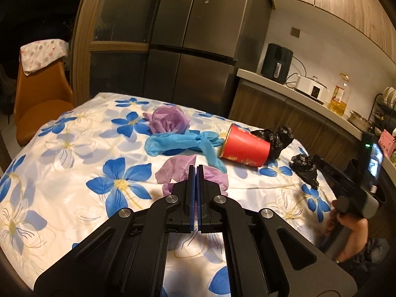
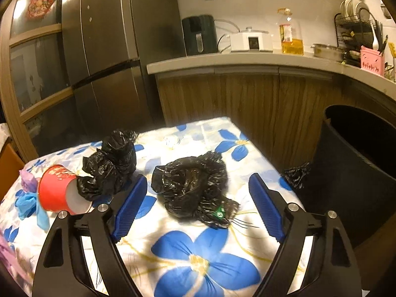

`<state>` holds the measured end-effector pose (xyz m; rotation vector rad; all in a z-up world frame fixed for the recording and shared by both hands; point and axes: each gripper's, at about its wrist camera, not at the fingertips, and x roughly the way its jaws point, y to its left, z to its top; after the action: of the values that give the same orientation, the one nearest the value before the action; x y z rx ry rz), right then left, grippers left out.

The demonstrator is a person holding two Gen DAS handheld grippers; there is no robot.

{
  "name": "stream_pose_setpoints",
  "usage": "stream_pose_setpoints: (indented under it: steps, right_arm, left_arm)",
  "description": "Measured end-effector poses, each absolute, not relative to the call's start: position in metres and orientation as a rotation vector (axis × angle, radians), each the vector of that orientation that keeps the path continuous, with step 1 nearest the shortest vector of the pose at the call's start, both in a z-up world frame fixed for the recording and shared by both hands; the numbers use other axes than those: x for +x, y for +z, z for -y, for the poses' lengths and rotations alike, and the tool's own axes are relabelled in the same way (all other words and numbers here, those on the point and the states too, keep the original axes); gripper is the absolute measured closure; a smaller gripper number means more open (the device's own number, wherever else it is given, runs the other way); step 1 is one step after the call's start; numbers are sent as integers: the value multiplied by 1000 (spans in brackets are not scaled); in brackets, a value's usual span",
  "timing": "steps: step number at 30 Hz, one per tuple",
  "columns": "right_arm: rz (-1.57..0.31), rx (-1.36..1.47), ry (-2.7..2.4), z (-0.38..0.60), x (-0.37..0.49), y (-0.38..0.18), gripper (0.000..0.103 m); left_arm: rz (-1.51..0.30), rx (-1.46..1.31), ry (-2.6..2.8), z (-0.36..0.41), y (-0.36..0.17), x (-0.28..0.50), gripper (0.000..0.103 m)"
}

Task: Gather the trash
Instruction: 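Grasp the pink glove with the left gripper while the right gripper grasps the black plastic bag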

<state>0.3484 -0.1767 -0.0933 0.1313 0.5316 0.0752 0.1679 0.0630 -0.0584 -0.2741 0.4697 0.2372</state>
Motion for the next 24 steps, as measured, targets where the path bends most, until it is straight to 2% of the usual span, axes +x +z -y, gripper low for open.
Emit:
stream_pose_setpoints:
  steps: [4, 8, 9, 11, 15, 24]
  right_arm:
    - [-604, 124, 83, 172, 366, -104, 37]
    - [-656, 125, 81, 172, 374, -112, 70]
    - [-659, 132, 85, 173, 375, -113, 73]
    - [-659, 137, 96, 174, 374, -112, 91]
    - [-623, 134, 107, 177, 361, -104, 96]
    - [-512, 171, 194, 193, 295, -69, 97]
  left_arm:
    - [-463, -284, 237, -66, -56, 167, 103]
    - [-452, -285, 240, -67, -52, 165, 103]
    - [-450, -283, 241, -67, -51, 164, 103]
    - [-447, -280, 242, -67, -50, 163, 103]
    - [-440, -274, 245, -66, -46, 160, 103]
    - [-417, -251, 226, -47, -34, 153, 103]
